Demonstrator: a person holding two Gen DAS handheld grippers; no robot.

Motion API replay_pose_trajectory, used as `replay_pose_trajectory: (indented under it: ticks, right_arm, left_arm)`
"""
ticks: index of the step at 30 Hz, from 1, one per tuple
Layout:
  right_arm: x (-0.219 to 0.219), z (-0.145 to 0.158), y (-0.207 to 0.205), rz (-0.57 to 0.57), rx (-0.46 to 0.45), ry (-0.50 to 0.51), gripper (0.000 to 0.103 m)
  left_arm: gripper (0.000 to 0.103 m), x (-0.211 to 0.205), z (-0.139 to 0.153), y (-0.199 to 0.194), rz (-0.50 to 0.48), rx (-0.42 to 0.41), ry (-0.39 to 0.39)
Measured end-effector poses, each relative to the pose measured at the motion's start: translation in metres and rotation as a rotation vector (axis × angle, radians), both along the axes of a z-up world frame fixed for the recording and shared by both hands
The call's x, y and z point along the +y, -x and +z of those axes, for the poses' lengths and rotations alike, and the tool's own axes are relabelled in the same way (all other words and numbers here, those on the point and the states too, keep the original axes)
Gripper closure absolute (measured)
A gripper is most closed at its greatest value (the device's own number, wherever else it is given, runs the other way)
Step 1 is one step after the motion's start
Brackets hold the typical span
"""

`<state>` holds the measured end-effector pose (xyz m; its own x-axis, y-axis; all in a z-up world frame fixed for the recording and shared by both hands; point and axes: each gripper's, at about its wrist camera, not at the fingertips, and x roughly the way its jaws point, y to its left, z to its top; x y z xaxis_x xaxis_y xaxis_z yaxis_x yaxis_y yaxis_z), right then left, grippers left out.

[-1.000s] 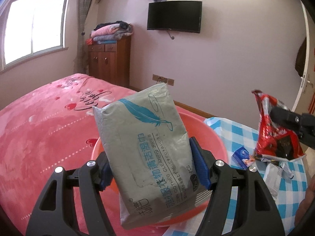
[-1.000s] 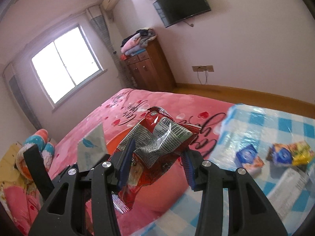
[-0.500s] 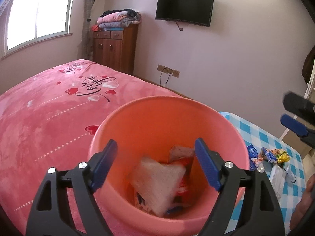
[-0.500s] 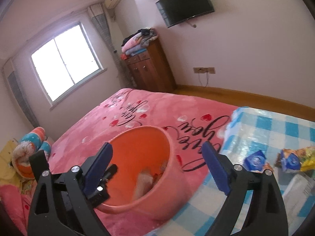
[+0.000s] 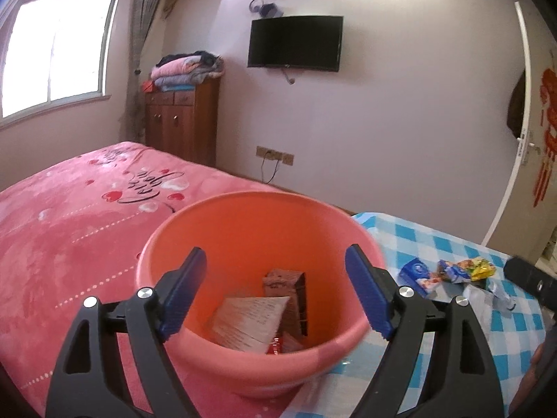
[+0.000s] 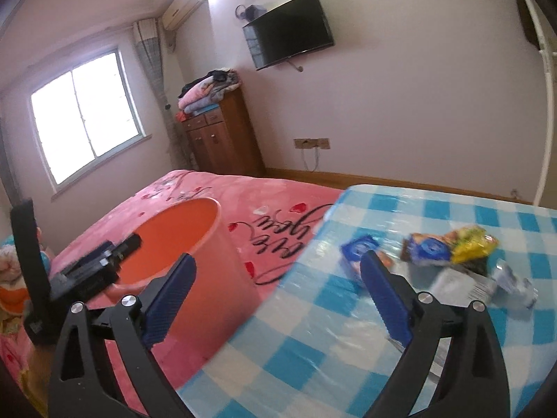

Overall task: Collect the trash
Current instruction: 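Move both tools back over the remaining trash on the table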

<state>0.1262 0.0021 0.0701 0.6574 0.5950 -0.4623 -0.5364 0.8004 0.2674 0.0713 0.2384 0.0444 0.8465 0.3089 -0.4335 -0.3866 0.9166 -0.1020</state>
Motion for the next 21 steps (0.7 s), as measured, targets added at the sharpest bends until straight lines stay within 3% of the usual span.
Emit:
replay_pose_trajectory:
  ticks: [10, 16, 21]
  right_arm:
    - [-0.066, -0.028, 0.043, -0.143, -0.088, 0.066, 0.005]
    - [-0.095, -0.045, 0.064, -0.164, -0.05, 0.099, 0.005]
    - [-0.12, -0.053, 0.077, -0.219, -0.012, 0.113, 0.005]
  left_arm:
    - [0.02, -0.042, -0.005, 0.015, -0.109, -0.05, 0.008]
    - [0.02, -0.074, -0.012, 0.024, -0.194, -0.04, 0.003]
    - [0.02, -0.103, -0.02, 0.037, -0.248, 0.03, -0.036]
